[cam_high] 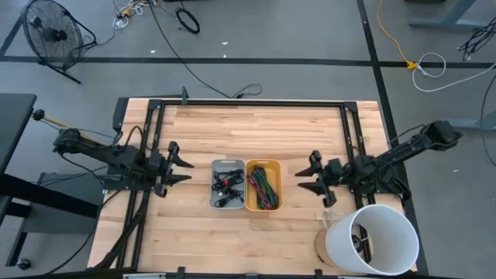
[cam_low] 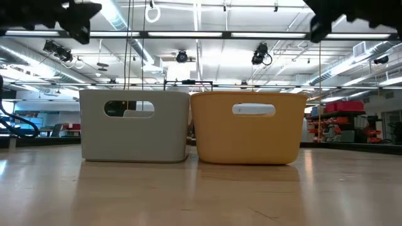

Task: Pick & Place USB Port
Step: Return to Home Position

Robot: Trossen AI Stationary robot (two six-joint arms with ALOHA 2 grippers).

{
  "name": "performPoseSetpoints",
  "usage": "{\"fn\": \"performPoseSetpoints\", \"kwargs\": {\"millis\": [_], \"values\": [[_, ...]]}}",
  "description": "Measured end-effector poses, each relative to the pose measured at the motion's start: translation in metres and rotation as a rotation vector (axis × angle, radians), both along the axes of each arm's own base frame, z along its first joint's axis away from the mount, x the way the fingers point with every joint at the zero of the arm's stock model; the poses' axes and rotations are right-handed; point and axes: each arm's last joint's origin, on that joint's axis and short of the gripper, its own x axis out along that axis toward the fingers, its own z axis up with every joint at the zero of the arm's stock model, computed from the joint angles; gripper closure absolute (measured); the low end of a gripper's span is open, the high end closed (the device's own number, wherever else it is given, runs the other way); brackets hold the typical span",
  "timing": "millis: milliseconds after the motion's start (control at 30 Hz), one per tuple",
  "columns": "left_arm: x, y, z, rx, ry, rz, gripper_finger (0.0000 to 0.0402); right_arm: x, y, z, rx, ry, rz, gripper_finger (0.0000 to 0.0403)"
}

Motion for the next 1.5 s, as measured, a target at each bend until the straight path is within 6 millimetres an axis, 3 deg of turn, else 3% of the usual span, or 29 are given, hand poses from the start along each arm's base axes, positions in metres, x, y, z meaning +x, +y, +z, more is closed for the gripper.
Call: {"fn": "performPoseSetpoints", "kwargs": {"millis": [233, 600, 833, 967, 1267, 1500], "values": [[-0.004, 0.007, -0.027, 0.029, -0.023, 0.069, 0.0232, -0.028, -0.028, -0.032, 0.002, -0.097, -0.074, 0.0249], [-0.02, 0.013, -0.042, -0.028, 0.088, 0.109, 0.0232, -0.049, -0.043, -0.023, 0.03, -0.098, -0.012, 0.0249], [-0.027, 0.016, -0.028, -0.033, 0.167, 0.11, 0.0232, -0.066, -0.046, -0.03, 0.046, -0.018, -0.018, 0.0249], [-0.03, 0.019, -0.018, -0.036, 0.133, 0.18, 0.0232, -0.076, -0.048, -0.028, 0.029, -0.063, -0.053, 0.0249], [-0.03, 0.019, -0.024, -0.053, 0.178, 0.201, 0.0232, -0.077, -0.05, -0.03, 0.068, 0.095, -0.108, 0.0249], [-0.018, 0.017, -0.051, -0.058, 0.118, 0.23, 0.0232, -0.073, -0.049, -0.041, 0.039, 0.068, -0.097, 0.0249]]}}
